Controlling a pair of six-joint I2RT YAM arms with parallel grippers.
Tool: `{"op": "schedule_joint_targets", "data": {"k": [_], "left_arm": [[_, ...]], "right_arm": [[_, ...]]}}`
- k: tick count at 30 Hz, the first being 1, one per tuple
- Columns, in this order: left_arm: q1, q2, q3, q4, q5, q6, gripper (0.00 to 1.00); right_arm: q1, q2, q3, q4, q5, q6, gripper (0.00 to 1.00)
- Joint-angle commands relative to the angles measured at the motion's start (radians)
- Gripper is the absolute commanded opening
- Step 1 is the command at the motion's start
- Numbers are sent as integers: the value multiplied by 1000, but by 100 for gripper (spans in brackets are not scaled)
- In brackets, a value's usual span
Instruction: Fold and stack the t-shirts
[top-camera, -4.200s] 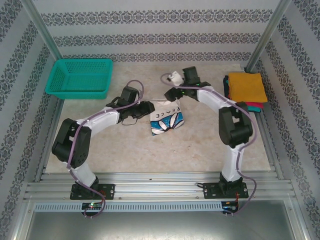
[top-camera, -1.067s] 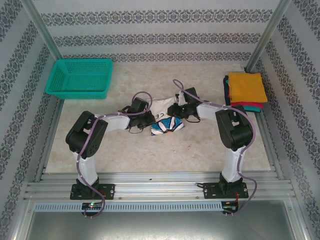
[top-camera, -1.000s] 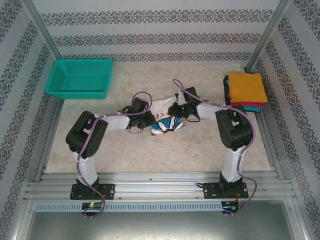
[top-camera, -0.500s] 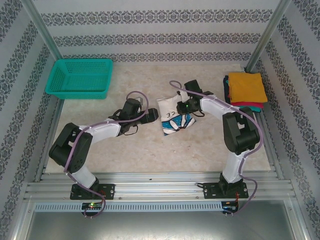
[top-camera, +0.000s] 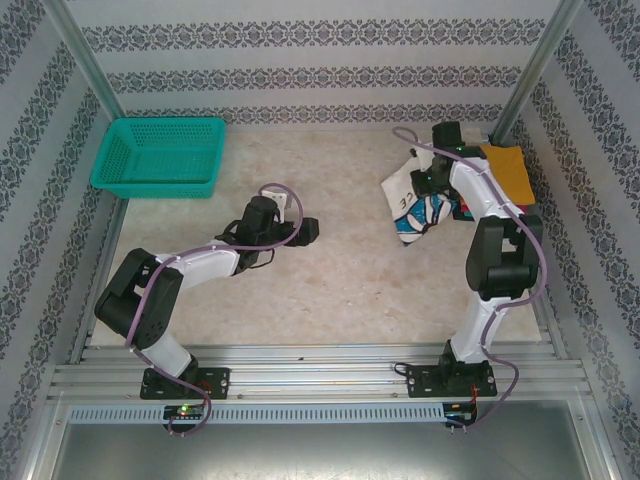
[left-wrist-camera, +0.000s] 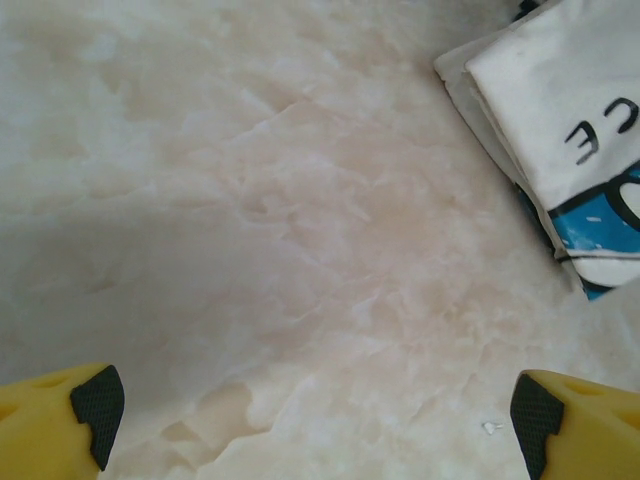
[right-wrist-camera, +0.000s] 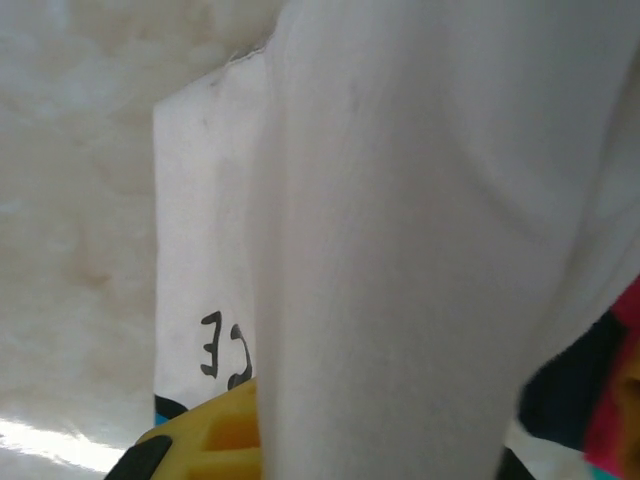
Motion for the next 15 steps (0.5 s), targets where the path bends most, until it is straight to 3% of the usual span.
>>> {"op": "schedule_joint_targets", "data": {"k": [1, 15], "left_arm": [[-7, 8, -3, 85, 68, 46, 100], [-47, 31, 21, 98, 88, 91, 100]], "right_arm": [[-25, 39, 109, -89, 68, -96, 0], [-164, 190, 563, -267, 104, -165, 0]]}}
